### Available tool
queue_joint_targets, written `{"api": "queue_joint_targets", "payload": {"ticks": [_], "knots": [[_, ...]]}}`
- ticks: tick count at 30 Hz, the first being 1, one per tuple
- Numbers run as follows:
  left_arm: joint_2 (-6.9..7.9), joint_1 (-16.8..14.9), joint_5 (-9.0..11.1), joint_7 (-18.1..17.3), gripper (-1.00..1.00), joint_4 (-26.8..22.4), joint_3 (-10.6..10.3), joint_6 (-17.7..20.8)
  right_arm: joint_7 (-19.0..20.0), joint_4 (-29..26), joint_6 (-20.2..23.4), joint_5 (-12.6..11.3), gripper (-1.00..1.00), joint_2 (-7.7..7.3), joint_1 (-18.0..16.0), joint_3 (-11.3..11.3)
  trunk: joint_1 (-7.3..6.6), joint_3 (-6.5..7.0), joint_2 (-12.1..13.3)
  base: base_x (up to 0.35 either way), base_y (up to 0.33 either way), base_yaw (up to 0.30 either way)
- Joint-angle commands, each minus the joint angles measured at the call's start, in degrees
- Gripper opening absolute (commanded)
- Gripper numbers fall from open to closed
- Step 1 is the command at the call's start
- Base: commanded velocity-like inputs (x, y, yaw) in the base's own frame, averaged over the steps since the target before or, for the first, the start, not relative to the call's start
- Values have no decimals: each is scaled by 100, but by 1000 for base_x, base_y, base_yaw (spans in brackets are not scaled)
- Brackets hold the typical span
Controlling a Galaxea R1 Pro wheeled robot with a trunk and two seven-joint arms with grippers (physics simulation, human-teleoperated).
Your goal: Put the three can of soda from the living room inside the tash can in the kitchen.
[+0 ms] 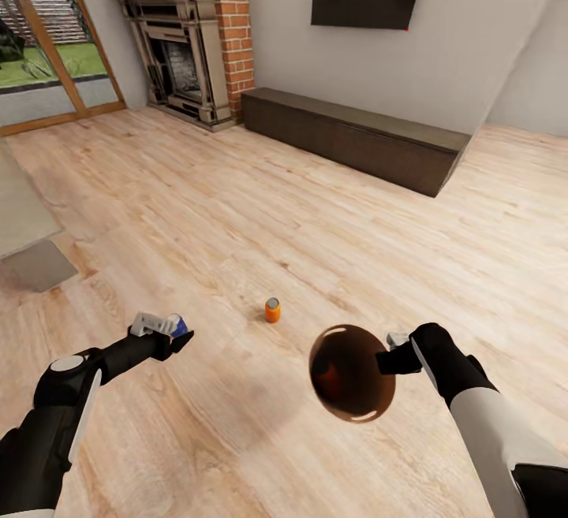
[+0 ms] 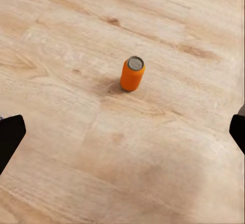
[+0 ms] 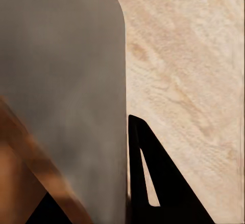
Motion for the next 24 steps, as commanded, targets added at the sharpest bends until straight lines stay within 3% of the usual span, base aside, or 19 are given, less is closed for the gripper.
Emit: {"api": "queue_joint_targets", "payload": {"ticks": [1,10,21,24], "knots": [[0,0,0,0,100,0,-1,0,37,-1,36,-156,-100,1,-2,-6,0,1,0,168,-287,-250],[0,0,-5,0,100,5,-1,0,33,-1,36,-148,-100,35,-2,-2,0,4,0,173,-287,-216],[0,0,-15,0,100,5,5,9,-10,-1,29,-147,-100,60,-2,43,0,4,0,233,-248,-18],[0,0,-18,0,100,5,6,16,-234,-1,21,-152,-100,66,-2,60,0,4,0,272,-199,-1]]}}
